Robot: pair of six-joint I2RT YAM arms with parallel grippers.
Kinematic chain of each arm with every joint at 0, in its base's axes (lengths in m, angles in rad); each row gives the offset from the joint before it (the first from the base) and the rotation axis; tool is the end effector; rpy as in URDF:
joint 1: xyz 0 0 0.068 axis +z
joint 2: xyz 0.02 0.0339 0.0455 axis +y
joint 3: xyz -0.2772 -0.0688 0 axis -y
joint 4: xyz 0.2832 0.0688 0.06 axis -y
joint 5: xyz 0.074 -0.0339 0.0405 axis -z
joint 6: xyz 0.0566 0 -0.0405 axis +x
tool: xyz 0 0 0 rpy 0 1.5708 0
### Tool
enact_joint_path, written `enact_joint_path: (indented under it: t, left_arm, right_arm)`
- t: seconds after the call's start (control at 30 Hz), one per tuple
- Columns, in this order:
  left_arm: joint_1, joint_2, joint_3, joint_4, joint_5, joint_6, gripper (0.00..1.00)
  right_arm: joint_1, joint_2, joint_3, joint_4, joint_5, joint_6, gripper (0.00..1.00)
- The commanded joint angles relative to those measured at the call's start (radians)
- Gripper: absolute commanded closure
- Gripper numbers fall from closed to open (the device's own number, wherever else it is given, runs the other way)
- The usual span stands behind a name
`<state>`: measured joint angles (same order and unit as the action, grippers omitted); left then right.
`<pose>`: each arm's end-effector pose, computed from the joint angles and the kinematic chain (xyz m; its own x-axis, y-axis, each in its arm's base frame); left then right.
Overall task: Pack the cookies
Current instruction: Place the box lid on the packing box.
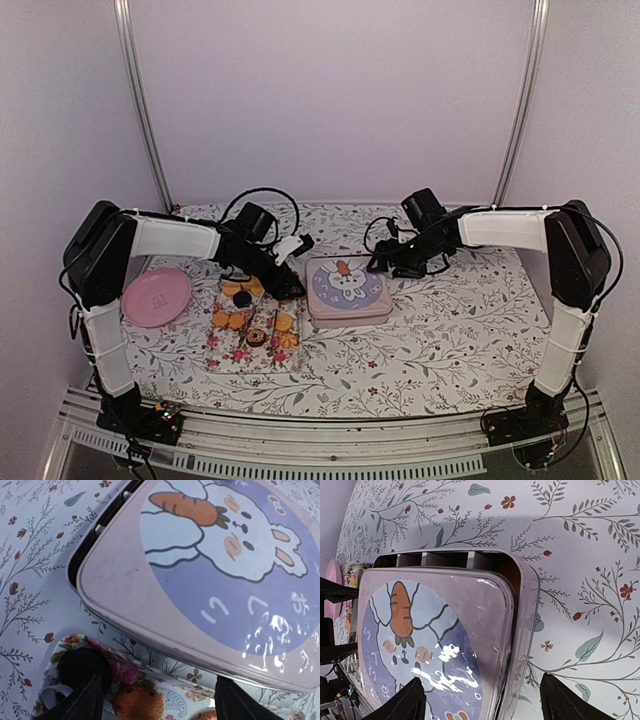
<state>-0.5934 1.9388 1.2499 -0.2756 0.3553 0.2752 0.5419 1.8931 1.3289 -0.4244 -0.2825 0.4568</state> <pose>0.3611 -0.2673 0.1340 -0.4685 0.6233 -0.6261 0.8478 0.5165 -0.1203 0.3772 0.2455 0.1685 -0.9186 -0.0586 -0.3908 -0.2468 0.8575 0.4515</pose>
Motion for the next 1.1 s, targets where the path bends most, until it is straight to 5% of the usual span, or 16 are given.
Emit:
enact_joint_path:
  t: [0.0, 0.8, 1.07]
  left_arm:
    - [-0.015, 0.018, 0.055, 0.014, -0.001, -0.023, 0.23]
    - [0.055, -0.059, -0.052, -0.051, -0.023, 0.037, 0.23]
    - [-0.016, -0.097, -0.048, -0.088, 0.057, 0.071, 0.22]
  right_arm:
    - [-0.002, -0.024, 0.015, 0.017, -0.036, 0.014, 0.20]
    - [0.038, -0.073, -0.145, 0.094, -0.010, 0.048, 0.26]
    - [0.037, -0.063, -0.130, 0.100, 0.015, 0.056, 0.26]
